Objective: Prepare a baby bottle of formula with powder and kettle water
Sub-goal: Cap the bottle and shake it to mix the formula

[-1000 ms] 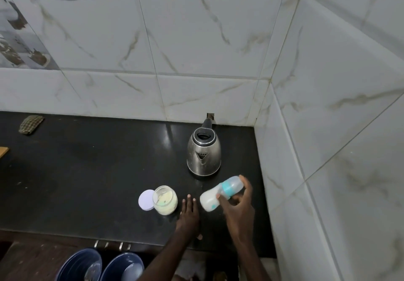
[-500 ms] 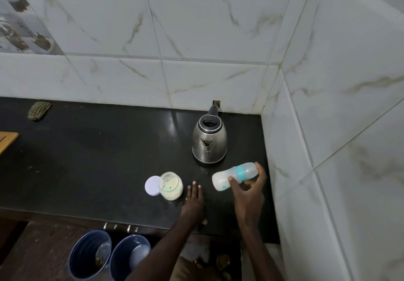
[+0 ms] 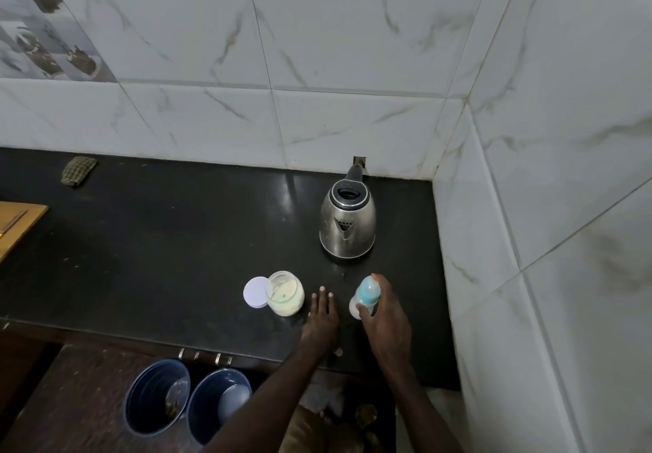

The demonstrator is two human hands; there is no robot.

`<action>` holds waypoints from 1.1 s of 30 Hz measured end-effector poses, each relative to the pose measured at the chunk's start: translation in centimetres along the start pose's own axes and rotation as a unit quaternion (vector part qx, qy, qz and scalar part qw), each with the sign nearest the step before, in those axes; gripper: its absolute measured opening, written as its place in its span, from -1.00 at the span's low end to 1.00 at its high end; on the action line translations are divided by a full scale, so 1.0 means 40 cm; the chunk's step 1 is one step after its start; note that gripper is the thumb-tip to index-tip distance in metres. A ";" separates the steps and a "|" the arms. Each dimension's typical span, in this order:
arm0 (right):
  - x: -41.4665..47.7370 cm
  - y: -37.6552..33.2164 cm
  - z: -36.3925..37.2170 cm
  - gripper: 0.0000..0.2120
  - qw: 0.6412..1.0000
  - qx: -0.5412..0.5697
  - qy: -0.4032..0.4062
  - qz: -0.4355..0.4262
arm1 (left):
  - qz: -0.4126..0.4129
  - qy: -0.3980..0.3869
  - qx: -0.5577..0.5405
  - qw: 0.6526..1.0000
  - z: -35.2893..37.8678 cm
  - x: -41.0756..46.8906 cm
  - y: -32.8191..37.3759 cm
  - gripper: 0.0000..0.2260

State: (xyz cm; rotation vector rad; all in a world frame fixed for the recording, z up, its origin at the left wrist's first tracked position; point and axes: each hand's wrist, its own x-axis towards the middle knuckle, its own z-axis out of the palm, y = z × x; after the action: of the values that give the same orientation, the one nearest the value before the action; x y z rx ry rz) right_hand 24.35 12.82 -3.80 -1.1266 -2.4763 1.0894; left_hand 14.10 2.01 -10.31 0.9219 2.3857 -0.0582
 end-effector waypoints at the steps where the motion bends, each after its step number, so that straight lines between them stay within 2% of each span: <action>1: -0.004 0.002 0.004 -0.31 1.000 -0.005 -0.007 -0.008 | -0.001 0.000 0.000 1.000 0.001 0.000 0.000 0.22; 4: -0.013 0.007 0.013 -0.35 0.998 -0.030 -0.020 -0.044 | -0.003 0.001 -0.007 1.000 0.000 0.000 0.000 0.22; 8: -0.024 0.022 0.013 -0.27 0.995 -0.048 -0.015 -0.083 | -0.005 -0.001 -0.011 1.000 -0.002 -0.001 0.001 0.23; 14: -0.026 0.042 -0.018 -0.09 0.999 -0.035 0.005 -0.040 | -0.009 0.006 -0.019 1.000 -0.007 -0.007 0.003 0.12; 19: -0.009 0.042 -0.022 -0.03 1.000 0.001 0.005 0.005 | -0.011 -0.003 -0.023 1.000 -0.011 -0.007 0.005 0.15; 24: 0.002 0.032 -0.001 -0.05 0.998 0.035 -0.038 -0.041 | -0.009 0.001 -0.013 1.000 -0.005 -0.004 0.004 0.18; 29: 0.009 0.025 0.010 -0.22 0.994 0.012 -0.057 -0.094 | -0.008 -0.002 -0.018 1.000 -0.012 -0.006 0.008 0.20; 33: 0.009 0.026 0.012 -0.33 0.993 0.012 -0.047 -0.104 | -0.011 -0.002 -0.017 1.000 -0.010 -0.006 0.006 0.21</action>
State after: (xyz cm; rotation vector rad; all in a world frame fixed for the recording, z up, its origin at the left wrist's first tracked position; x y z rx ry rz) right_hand 24.48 13.26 -4.92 -0.8057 -2.5735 1.1301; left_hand 14.19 2.17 -9.82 0.8790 2.3851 -0.0284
